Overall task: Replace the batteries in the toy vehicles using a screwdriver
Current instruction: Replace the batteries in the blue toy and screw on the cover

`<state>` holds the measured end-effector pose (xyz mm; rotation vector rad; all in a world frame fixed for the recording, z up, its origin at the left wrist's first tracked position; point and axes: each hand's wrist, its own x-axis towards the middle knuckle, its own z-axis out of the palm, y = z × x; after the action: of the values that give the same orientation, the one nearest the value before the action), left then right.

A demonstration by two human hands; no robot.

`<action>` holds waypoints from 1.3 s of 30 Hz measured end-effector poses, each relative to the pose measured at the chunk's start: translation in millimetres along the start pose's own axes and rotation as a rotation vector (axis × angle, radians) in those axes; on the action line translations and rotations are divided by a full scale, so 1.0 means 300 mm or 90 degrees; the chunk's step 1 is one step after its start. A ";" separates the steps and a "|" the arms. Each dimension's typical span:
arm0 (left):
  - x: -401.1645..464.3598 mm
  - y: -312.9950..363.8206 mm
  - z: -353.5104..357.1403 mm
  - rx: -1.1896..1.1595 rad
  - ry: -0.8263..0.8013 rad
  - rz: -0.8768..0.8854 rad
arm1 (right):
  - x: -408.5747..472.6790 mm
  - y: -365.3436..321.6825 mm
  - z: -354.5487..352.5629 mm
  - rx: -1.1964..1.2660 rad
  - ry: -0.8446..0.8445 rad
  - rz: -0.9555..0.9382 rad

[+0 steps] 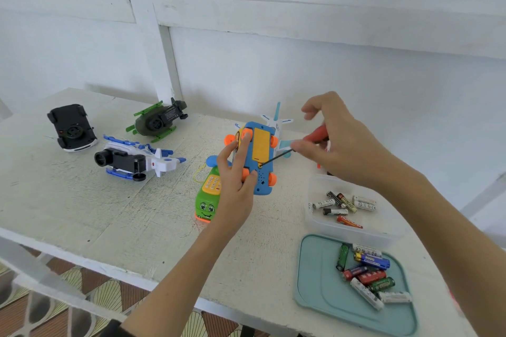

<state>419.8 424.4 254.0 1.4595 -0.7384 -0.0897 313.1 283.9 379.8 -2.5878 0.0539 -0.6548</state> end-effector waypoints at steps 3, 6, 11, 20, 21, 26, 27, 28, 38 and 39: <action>0.002 -0.001 -0.005 0.021 -0.002 -0.004 | 0.003 0.014 0.003 0.001 -0.018 -0.069; 0.000 0.002 0.001 0.020 -0.008 -0.002 | 0.018 0.022 0.009 -0.074 0.030 -0.029; -0.006 0.007 0.003 0.008 -0.004 -0.006 | 0.011 0.020 -0.016 -0.015 -0.038 -0.078; -0.015 0.061 0.014 -0.063 0.007 -0.004 | -0.006 0.011 -0.036 -0.050 -0.023 0.046; -0.018 0.069 0.017 -0.078 0.006 -0.006 | -0.010 0.003 -0.042 -0.009 -0.042 0.035; -0.018 0.056 0.015 -0.072 0.006 -0.004 | 0.003 0.006 -0.013 0.071 0.044 0.127; -0.021 0.050 0.010 -0.056 0.004 -0.001 | 0.008 0.004 -0.009 0.052 0.064 0.151; -0.025 0.044 0.004 -0.031 0.002 0.003 | 0.009 0.005 -0.010 0.034 0.064 0.163; -0.031 0.099 -0.049 -0.054 0.044 0.055 | -0.053 0.055 0.015 -0.044 -0.202 0.144; -0.034 0.103 -0.057 -0.048 0.047 0.051 | -0.060 0.061 0.027 -0.021 -0.188 0.139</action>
<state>408.9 448.7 279.2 1.3530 -0.7252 -0.0015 302.2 273.7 357.2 -2.6320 0.2487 -0.1914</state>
